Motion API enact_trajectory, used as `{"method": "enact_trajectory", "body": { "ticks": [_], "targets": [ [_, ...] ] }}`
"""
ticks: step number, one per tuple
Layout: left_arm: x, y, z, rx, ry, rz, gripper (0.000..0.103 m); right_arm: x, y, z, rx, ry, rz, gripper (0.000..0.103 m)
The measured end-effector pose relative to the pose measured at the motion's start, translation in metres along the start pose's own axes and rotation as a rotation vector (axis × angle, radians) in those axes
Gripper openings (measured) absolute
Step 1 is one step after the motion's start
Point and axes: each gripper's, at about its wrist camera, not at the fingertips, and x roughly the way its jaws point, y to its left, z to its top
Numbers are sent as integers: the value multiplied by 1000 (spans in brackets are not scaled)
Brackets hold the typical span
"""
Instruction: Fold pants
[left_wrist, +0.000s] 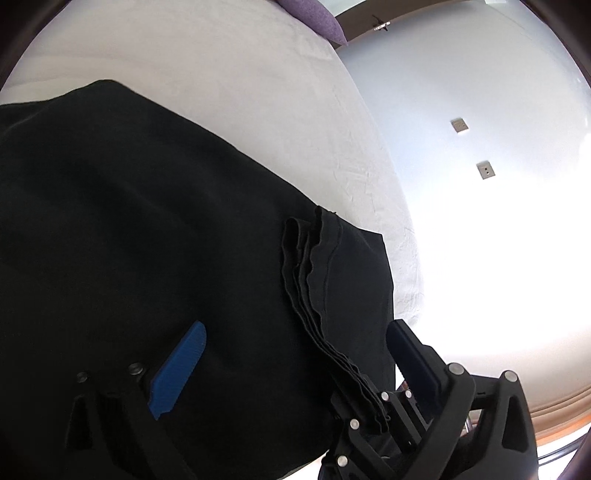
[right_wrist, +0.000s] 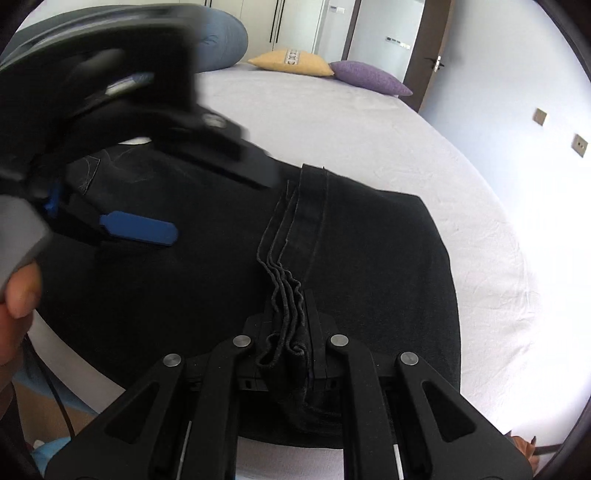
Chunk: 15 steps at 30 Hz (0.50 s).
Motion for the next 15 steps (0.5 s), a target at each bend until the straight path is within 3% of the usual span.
{"method": "enact_trajectory", "body": {
  "ticks": [9,11,13,14,15],
  "targets": [
    [24,-13,23,-1,79,13,102,-70,34,-38,-29,-58,-22,10],
    [25,-14,24,11,90,12,90,-78,39,-39,-36,-65,-21,10],
    [27,-13,23,19,120,20,57,-86,42,-39,-44,-74,-22,10],
    [27,-11,22,21,129,18,47,-89,46,-40,-51,-77,-22,10],
    [27,-10,22,26,136,20,27,-92,48,-40,-60,-76,-21,10]
  ]
}}
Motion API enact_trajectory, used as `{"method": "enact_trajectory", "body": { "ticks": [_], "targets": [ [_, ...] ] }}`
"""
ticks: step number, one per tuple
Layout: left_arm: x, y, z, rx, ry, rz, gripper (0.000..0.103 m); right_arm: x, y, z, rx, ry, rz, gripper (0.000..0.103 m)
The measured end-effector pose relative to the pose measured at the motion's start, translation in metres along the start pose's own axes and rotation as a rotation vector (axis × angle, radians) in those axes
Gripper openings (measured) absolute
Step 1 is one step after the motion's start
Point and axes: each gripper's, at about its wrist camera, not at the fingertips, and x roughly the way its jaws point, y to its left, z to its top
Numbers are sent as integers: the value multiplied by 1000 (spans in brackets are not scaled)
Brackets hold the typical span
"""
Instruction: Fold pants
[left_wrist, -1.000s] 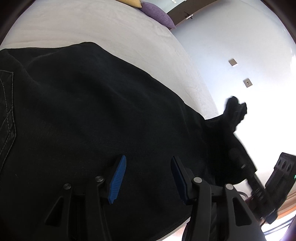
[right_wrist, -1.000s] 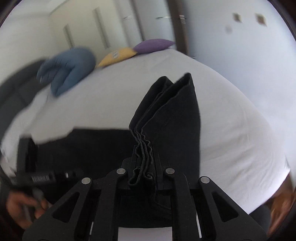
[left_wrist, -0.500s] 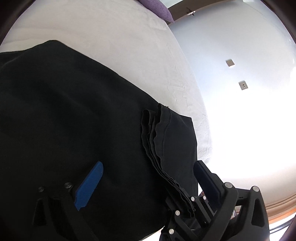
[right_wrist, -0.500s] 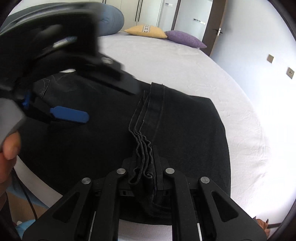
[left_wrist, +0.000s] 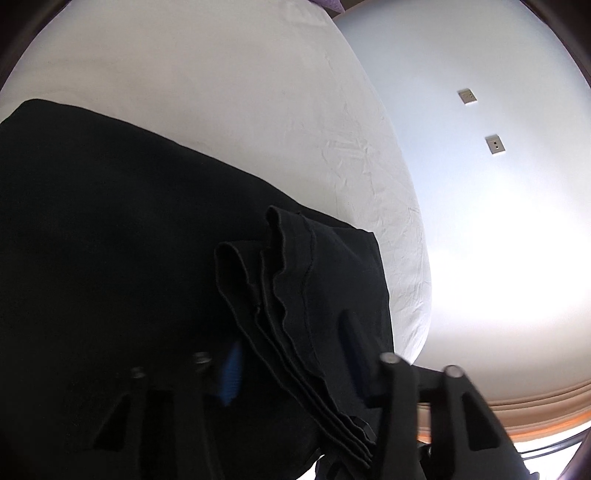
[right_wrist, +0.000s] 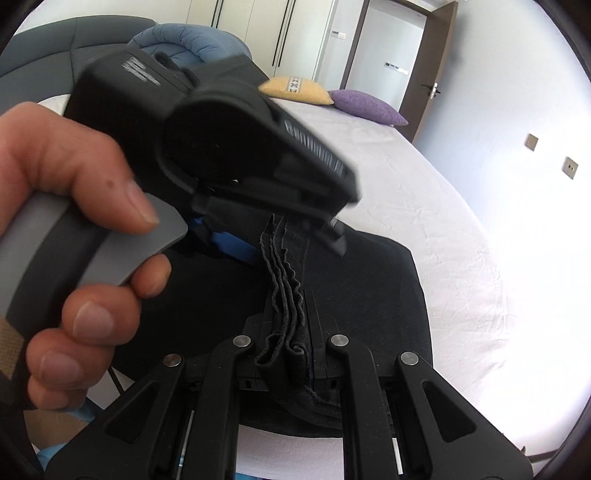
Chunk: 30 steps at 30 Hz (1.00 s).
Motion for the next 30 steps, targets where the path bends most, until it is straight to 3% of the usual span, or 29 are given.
{"method": "enact_trajectory", "body": {
  "ticks": [4,8,14,22,30],
  "targets": [
    [-10,2,2,37,-2,23,15,-13,17,-2,-32,-3,17,10],
    [-27,5,5,118,15,70,14,-24,40,2,-70,-8,49,10],
    [-55,20,24,246,55,209,14,-30,92,11,-133,-1,129,10],
    [-80,56,36,273,60,320,14,-25,158,16,-183,39,233,10],
    [-85,78,44,237,45,333,14,-26,182,5,-197,98,279,11]
  ]
}}
